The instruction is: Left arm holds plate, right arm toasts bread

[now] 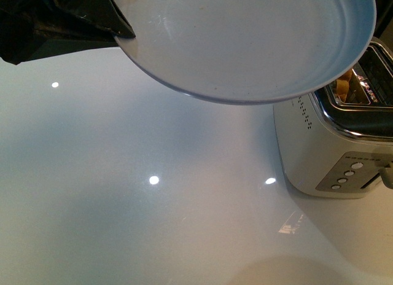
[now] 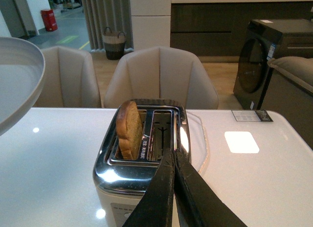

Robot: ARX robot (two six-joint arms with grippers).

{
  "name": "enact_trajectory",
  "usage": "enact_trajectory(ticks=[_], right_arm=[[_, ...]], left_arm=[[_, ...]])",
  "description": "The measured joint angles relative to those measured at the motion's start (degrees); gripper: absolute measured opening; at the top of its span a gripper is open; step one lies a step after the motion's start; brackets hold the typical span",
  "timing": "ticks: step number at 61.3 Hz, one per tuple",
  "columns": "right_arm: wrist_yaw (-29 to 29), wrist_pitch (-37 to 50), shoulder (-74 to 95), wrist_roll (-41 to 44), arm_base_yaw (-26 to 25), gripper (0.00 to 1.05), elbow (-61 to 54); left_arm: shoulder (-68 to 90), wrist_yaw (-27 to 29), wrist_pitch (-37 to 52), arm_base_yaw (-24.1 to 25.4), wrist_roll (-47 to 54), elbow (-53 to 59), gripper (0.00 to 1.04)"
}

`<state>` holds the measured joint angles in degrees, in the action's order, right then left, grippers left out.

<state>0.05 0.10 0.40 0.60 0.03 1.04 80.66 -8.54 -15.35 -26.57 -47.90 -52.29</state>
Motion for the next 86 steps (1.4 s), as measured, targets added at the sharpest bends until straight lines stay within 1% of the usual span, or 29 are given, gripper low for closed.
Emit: enact_trajectory(ticks=[2, 13, 23, 25, 26, 28, 34, 42, 44, 46, 49, 56, 59, 61, 67, 73, 78, 86], right_arm=[[0.0, 0.0, -0.02, 0.0, 0.0, 0.04, 0.0], [0.02, 0.0, -0.04, 0.0, 0.0, 0.38, 0.0], [0.02, 0.0, -0.04, 0.0, 0.0, 0.65, 0.0], [0.02, 0.0, -0.04, 0.0, 0.0, 0.72, 0.0], [0.02, 0.0, -0.04, 0.0, 0.0, 0.74, 0.0], [0.0, 0.0, -0.04, 0.0, 0.0, 0.81, 0.0], [0.02, 0.0, -0.04, -0.02, 0.0, 0.97, 0.0], [0.02, 0.0, -0.04, -0.04, 0.0, 0.96, 0.0], [0.02, 0.0, -0.04, -0.04, 0.0, 0.96, 0.0], [0.02, 0.0, -0.04, -0.04, 0.0, 0.96, 0.0], [-0.07, 0.0, -0.07, -0.04, 0.0, 0.96, 0.0], [-0.07, 0.0, -0.07, -0.04, 0.0, 0.96, 0.0], [-0.07, 0.0, -0.07, -0.04, 0.0, 0.96, 0.0], [-0.07, 0.0, -0.07, -0.04, 0.0, 0.96, 0.0], [-0.04, 0.0, -0.07, -0.04, 0.0, 0.96, 0.0], [-0.07, 0.0, -0.07, -0.04, 0.0, 0.96, 0.0], [-0.07, 0.0, -0.07, -0.04, 0.0, 0.96, 0.0], [-0.07, 0.0, -0.07, -0.04, 0.0, 0.96, 0.0]], left_arm=[[0.0, -0.02, 0.0, 0.0, 0.0, 0.0, 0.03], [0.0, -0.02, 0.0, 0.0, 0.0, 0.0, 0.03], [0.0, 0.0, 0.0, 0.0, 0.0, 0.0, 0.03], [0.0, 0.0, 0.0, 0.0, 0.0, -0.02, 0.03], [0.0, -0.02, 0.0, 0.0, 0.0, -0.02, 0.03], [0.0, -0.04, 0.0, 0.0, 0.0, -0.02, 0.03], [0.0, -0.02, 0.0, 0.0, 0.0, -0.02, 0.03], [0.0, -0.04, 0.0, 0.0, 0.0, -0.02, 0.03], [0.11, 1.22, -0.92, -0.15, -1.01, -0.37, 0.03], [0.5, 5.22, -5.57, -0.52, -3.87, -2.25, 0.03], [0.68, 8.61, -9.55, -0.74, -7.58, -3.69, 0.03], [0.66, 8.74, -11.08, 0.22, -10.99, -4.76, 0.03], [0.52, 7.58, -11.23, 0.98, -11.5, -4.83, 0.03], [0.42, 6.47, -11.23, 2.23, -11.72, -4.83, 0.03], [-0.09, 4.59, -10.51, 8.13, -10.16, -4.63, 0.03], [-0.11, 3.04, -7.89, 14.53, -6.36, -3.74, 0.03], [0.92, 0.92, -4.57, 20.85, -0.7, -2.16, 0.03], [5.88, -1.57, 0.59, 29.05, 7.69, -0.17, 0.03]])
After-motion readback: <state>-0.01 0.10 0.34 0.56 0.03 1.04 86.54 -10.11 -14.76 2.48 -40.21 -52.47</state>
